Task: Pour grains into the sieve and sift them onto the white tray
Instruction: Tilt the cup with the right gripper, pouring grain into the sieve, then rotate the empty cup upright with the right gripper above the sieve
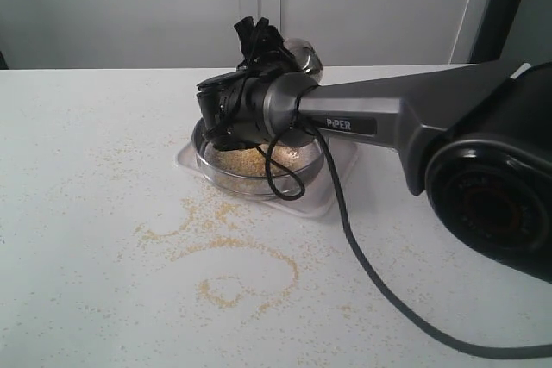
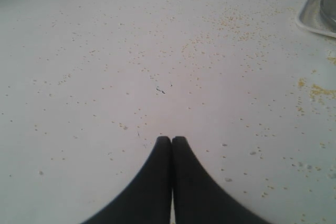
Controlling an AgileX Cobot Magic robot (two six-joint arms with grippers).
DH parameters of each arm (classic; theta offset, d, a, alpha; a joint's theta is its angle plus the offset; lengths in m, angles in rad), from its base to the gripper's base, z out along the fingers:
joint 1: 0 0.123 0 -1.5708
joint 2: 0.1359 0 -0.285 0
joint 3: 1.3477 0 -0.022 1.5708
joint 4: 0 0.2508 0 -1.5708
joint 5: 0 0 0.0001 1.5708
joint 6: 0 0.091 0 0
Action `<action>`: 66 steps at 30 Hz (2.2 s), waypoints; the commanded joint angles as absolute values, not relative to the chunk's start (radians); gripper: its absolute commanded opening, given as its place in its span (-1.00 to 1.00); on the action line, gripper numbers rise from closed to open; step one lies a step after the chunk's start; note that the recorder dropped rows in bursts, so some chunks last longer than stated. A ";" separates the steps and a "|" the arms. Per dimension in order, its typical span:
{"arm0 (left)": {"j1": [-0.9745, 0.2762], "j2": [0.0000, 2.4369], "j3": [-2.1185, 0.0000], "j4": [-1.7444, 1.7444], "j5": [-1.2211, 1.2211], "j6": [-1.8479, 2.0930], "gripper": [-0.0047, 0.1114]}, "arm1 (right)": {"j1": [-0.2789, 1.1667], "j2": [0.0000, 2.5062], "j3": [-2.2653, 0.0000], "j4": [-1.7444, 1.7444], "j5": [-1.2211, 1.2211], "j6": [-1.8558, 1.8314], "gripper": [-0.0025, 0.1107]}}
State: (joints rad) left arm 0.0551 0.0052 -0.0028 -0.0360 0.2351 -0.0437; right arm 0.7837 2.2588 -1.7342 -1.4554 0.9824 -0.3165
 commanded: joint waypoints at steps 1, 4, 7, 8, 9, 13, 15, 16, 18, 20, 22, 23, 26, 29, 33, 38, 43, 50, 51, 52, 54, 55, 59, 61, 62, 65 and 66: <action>0.058 0.000 0.000 -0.044 0.233 -0.046 -0.92 | 0.788 2.250 -1.745 -1.562 1.031 -0.310 -0.96; 0.058 0.000 0.000 -0.044 0.233 -0.046 -0.92 | 0.788 2.254 -1.743 -1.565 1.009 -0.310 -0.96; 0.058 0.000 0.000 -0.044 0.233 -0.046 -0.92 | 0.788 2.266 -1.743 -1.563 1.013 -0.337 -0.96; 0.058 0.000 0.000 -0.044 0.233 -0.046 -0.92 | 0.790 2.266 -1.743 -1.563 1.019 -0.337 -0.96; 0.058 0.000 0.000 -0.044 0.233 -0.046 -0.92 | 0.790 2.266 -1.743 -1.563 1.019 -0.337 -0.96; 0.058 0.000 0.000 -0.044 0.233 -0.046 -0.92 | 0.790 2.278 -1.743 -1.504 1.000 -0.350 -0.96; 0.058 0.000 0.000 -0.044 0.233 -0.046 -0.92 | 0.790 2.283 -1.737 -1.477 1.000 -0.389 -0.96; 0.058 0.000 0.000 -0.044 0.233 -0.046 -0.92 | 0.790 2.284 -1.737 -1.480 1.002 -0.389 -0.96; 0.058 0.000 0.000 -0.044 0.233 -0.046 -0.92 | 0.790 2.284 -1.734 -1.482 1.012 -0.389 -0.96; 0.058 0.000 0.000 -0.044 0.233 -0.046 -0.92 | 0.790 2.284 -1.734 -1.489 1.026 -0.389 -0.96; 0.058 0.000 0.000 -0.044 0.233 -0.046 -0.92 | 0.790 2.284 -1.731 -1.489 1.026 -0.389 -0.96; 0.058 0.000 0.000 -0.044 0.233 -0.046 -0.92 | 0.790 2.284 -1.732 -1.483 1.030 -0.393 -0.96; 0.058 0.000 0.000 -0.044 0.233 -0.046 -0.92 | 0.792 2.284 -1.732 -1.486 1.053 -0.425 -0.96; 0.058 0.000 0.000 -0.044 0.233 -0.046 -0.92 | 0.792 2.284 -1.732 -1.524 1.088 -0.412 -0.96; 0.058 0.000 0.000 -0.044 0.233 -0.046 -0.92 | 0.795 2.291 -1.732 -1.426 1.065 -0.462 -0.96; 0.058 0.000 0.000 -0.044 0.233 -0.046 -0.92 | 0.795 2.293 -1.732 -1.443 1.069 -0.416 -0.96; 0.058 0.000 0.000 -0.044 0.233 -0.046 -0.92 | 0.795 2.293 -1.732 -1.443 1.069 -0.399 -0.96; 0.058 0.000 0.000 -0.044 0.233 -0.046 -0.92 | 0.806 2.293 -1.732 -1.403 1.132 -0.308 -0.96; 0.058 0.000 0.000 -0.044 0.233 -0.046 -0.92 | 0.811 2.293 -1.732 -1.386 1.142 -0.308 -0.96; 0.058 0.000 0.000 -0.044 0.233 -0.046 -0.92 | 0.810 2.293 -1.732 -1.377 1.152 -0.308 -0.96; 0.058 0.000 0.000 -0.044 0.233 -0.046 -0.92 | 0.810 2.293 -1.732 -1.373 1.181 -0.308 -0.96; 0.058 0.000 0.000 -0.044 0.233 -0.046 -0.92 | 0.810 2.293 -1.732 -1.373 1.191 -0.308 -0.96; 0.058 0.000 0.000 -0.044 0.233 -0.046 -0.92 | 0.810 2.292 -1.732 -1.371 1.221 -0.308 -0.96; 0.058 0.000 0.000 -0.044 0.233 -0.046 -0.92 | 0.810 2.285 -1.732 -1.359 1.221 -0.308 -0.96; 0.058 0.000 0.000 -0.044 0.233 -0.046 -0.92 | 0.810 2.281 -1.732 -1.355 1.214 -0.308 -0.96; 0.058 0.000 0.000 -0.044 0.233 -0.046 -0.92 | 0.810 2.266 -1.732 -1.355 1.199 -0.308 -0.96; 0.058 0.000 0.000 -0.044 0.233 -0.046 -0.92 | 0.810 2.257 -1.732 -1.355 1.189 -0.308 -0.96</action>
